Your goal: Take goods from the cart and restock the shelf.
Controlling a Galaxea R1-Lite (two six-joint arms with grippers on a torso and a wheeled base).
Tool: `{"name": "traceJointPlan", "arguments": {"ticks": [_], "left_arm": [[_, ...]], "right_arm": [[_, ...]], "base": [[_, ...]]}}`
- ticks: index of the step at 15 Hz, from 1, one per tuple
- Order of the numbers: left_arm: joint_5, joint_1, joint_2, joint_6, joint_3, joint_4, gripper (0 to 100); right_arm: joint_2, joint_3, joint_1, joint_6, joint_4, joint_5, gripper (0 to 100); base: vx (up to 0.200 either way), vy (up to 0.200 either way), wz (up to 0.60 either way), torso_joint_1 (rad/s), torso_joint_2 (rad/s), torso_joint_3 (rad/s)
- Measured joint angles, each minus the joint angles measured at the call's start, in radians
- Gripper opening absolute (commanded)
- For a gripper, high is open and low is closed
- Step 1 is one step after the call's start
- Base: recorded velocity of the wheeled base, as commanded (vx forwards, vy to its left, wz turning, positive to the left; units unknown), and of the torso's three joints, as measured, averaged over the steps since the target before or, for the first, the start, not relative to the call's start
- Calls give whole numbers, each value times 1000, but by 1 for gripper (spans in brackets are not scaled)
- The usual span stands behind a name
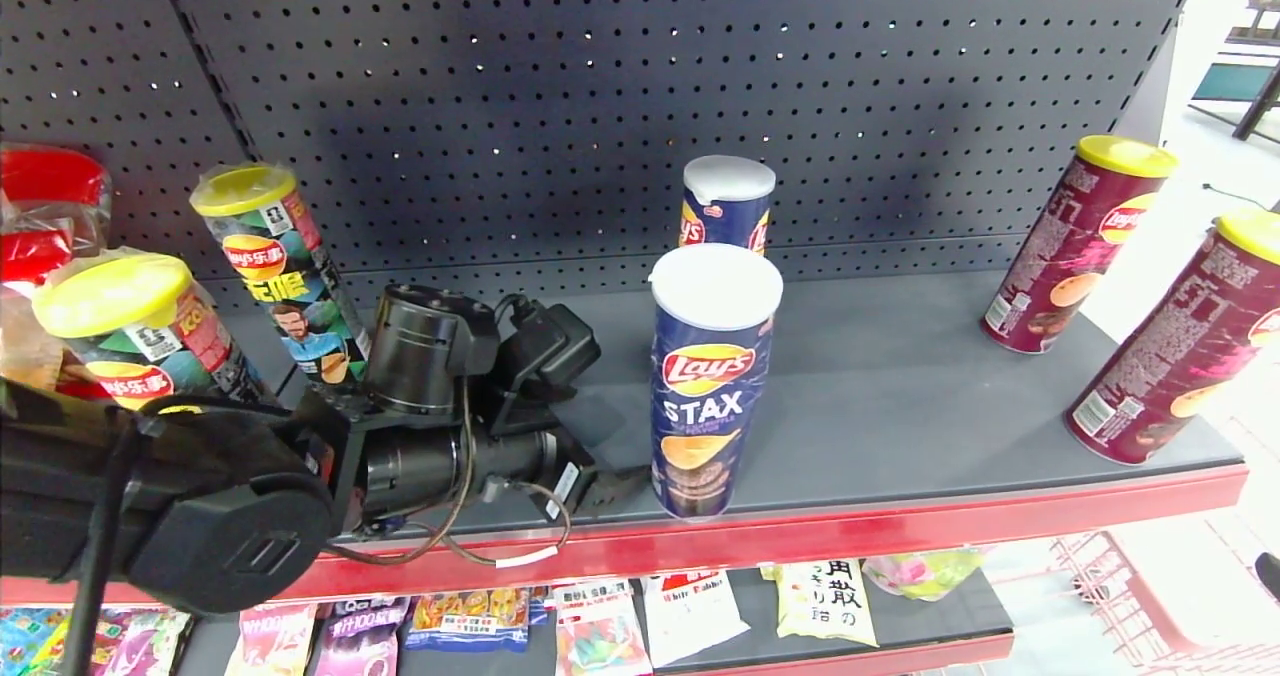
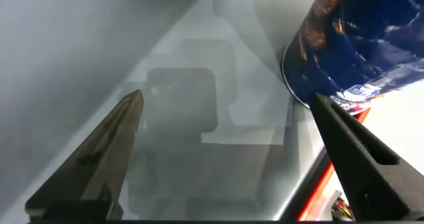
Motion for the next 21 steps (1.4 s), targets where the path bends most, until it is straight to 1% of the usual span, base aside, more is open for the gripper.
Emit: {"name": "traceJointPlan", "arguments": {"ticks": [6, 15, 19, 21], "left_arm": [[-5, -18, 29, -1, -27, 0, 100], [-5, -20, 50, -4, -57, 0, 100], [0, -16, 51, -10, -49, 0, 100], [3, 4, 31, -14, -29, 0, 100]], "right_arm": [[0, 2, 0, 0, 0, 0, 100], [1, 2, 2, 0, 1, 1, 100], [-1, 5, 1, 0, 2, 3, 100], [0, 7, 6, 0, 1, 14, 100]], "base": [[0, 0, 0, 0, 0, 0], [0, 0, 0, 0, 0, 0], [0, 0, 0, 0, 0, 0], [0, 0, 0, 0, 0, 0]]}}
